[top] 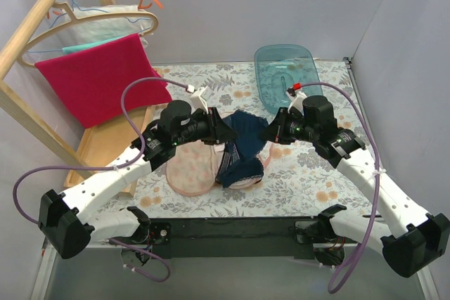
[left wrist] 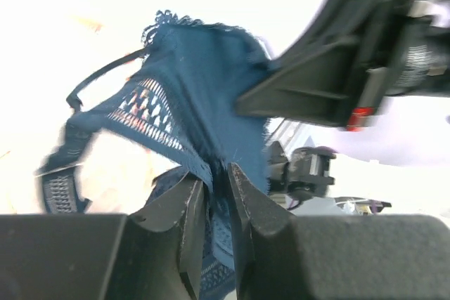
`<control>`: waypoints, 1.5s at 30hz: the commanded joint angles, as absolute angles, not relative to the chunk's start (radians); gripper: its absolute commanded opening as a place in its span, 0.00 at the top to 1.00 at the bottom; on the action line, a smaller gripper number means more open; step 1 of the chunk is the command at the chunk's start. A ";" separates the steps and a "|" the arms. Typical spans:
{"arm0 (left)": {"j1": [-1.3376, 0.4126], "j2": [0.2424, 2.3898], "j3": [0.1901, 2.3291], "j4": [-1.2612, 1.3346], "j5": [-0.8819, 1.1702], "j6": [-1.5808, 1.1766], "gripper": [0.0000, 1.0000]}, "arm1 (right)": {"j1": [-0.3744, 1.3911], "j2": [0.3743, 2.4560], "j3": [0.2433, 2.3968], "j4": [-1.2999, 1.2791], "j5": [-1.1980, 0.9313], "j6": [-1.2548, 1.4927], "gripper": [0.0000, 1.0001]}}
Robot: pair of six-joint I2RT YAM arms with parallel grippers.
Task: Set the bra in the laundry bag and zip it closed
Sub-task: Adjust the bra in the laundry bag.
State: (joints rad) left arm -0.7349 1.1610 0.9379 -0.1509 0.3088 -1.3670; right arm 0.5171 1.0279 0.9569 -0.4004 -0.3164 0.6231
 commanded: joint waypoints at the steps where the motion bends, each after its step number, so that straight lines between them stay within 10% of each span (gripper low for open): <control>1: -0.736 1.124 1.090 -0.271 0.400 -1.312 0.82 | 0.514 0.986 0.966 -0.383 -0.307 0.597 0.99; 38: -0.627 1.296 1.098 -0.360 0.201 -1.160 0.79 | 0.512 1.360 1.101 -0.278 -0.357 0.471 0.99; 45: -0.609 1.171 1.043 -0.387 0.227 -1.187 0.30 | 0.492 1.414 1.127 -0.278 -0.337 0.459 0.99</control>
